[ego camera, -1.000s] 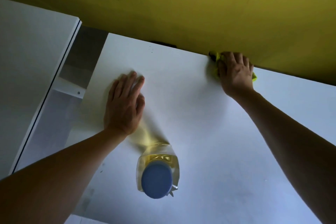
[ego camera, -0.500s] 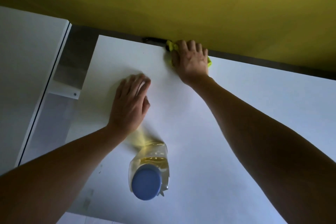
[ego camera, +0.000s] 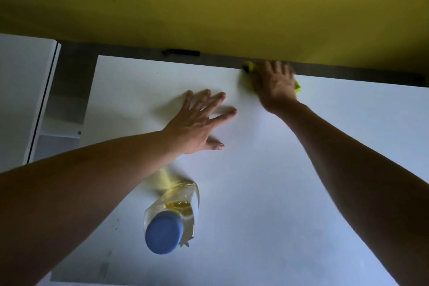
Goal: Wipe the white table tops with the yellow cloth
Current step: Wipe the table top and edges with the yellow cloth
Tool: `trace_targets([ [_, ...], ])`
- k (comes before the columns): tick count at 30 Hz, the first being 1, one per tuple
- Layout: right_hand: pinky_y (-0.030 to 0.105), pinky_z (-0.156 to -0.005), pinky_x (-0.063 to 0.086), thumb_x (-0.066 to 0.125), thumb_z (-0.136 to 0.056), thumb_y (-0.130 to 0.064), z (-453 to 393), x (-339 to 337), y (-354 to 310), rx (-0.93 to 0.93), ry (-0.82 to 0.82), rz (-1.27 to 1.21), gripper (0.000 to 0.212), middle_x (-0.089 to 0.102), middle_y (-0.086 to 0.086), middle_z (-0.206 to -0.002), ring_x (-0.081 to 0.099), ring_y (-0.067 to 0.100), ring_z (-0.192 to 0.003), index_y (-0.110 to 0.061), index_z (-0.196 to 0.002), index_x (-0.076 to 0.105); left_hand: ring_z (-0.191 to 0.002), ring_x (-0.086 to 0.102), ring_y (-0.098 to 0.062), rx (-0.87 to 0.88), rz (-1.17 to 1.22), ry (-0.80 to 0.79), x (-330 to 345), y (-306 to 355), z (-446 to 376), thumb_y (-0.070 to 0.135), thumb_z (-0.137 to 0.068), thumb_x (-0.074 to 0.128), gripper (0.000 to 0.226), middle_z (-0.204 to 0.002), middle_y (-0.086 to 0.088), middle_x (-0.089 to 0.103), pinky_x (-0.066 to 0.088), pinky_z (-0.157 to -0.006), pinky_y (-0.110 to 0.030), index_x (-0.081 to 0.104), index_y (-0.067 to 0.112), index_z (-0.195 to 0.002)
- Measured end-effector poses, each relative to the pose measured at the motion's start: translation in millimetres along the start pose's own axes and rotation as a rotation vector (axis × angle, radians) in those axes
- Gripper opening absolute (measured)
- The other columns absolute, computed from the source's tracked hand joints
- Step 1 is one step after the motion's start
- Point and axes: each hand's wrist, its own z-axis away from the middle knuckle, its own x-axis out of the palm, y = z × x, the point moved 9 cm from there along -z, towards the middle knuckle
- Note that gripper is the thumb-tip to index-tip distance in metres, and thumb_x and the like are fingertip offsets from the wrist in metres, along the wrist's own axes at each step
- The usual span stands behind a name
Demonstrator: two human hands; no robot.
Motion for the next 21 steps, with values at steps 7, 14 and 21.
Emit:
trace_targets([
  [7, 0.045, -0.109, 0.029, 0.036, -0.104, -0.044, -19.3, 13.4, -114.5, -0.292, -0.126, -0.126, 0.047, 0.048, 0.01, -0.139, 0.041, 0.033, -0.131, -0.022, -0.146, 0.041, -0.161, -0.009, -0.039, -0.007, -0.06, -0.166, -9.1, 9.3, -2.4, 0.076, -0.093, 0.053, 0.108, -0.173, -0.013, -0.018, 0.01, -0.128, -0.059, -0.02, 0.039, -0.163],
  [14, 0.046, -0.1, 0.035, 0.036, -0.105, -0.043, -13.2, -0.6, -29.6, -0.27, -0.138, -0.12, 0.042, 0.05, 0.015, -0.132, 0.047, 0.037, -0.123, -0.018, -0.136, 0.047, -0.161, -0.009, -0.039, -0.085, -0.039, -0.268, -11.4, 14.7, -3.2, 0.065, -0.092, 0.067, 0.115, -0.171, -0.01, -0.029, 0.013, -0.13, -0.052, -0.02, 0.04, -0.163],
  [21, 0.044, -0.104, 0.033, 0.027, -0.094, -0.047, 15.2, -40.5, 125.6, -0.181, -0.111, -0.126, 0.054, 0.052, 0.013, -0.132, 0.048, 0.038, -0.123, -0.019, -0.131, 0.053, -0.161, -0.014, -0.036, -0.105, -0.031, -0.276, -10.0, 19.9, -6.7, 0.06, -0.09, 0.072, 0.123, -0.169, -0.014, -0.031, 0.014, -0.131, -0.047, -0.026, 0.036, -0.161],
])
